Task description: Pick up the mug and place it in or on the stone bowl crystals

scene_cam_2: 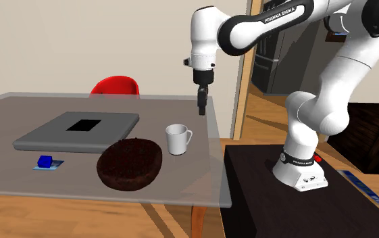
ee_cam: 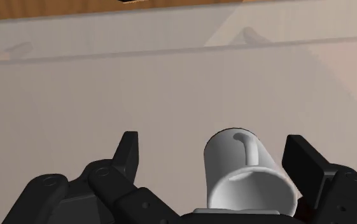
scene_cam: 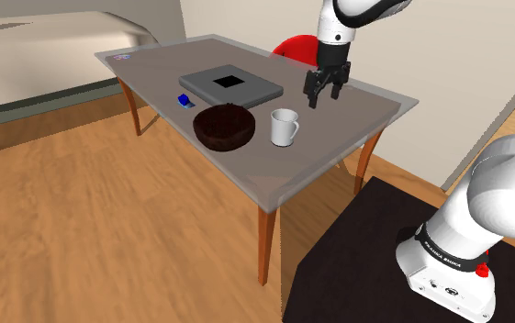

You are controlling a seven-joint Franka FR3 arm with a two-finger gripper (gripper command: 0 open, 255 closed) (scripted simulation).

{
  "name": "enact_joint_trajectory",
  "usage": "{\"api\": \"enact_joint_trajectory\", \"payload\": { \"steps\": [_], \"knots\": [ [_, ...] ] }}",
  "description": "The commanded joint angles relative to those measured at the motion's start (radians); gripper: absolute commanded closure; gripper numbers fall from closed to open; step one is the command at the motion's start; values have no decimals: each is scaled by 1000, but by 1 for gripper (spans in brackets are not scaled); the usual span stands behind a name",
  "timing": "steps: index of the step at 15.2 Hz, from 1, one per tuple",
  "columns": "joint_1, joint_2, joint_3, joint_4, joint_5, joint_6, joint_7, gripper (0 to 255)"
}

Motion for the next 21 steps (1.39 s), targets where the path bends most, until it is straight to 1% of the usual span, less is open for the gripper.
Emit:
{"api": "enact_joint_trajectory", "payload": {
  "steps": [1, 5, 8, 15, 21],
  "knots": [
    [2, 73, -14, 24, 21, 57, -13, 0],
    [7, 226, -37, 107, 76, 138, -49, 0],
    [8, 338, -49, 180, 124, 182, -79, 0],
    [10, 379, -46, 128, 134, 275, -86, 0],
    [11, 383, -46, 124, 134, 282, -86, 0]
  ]
}}
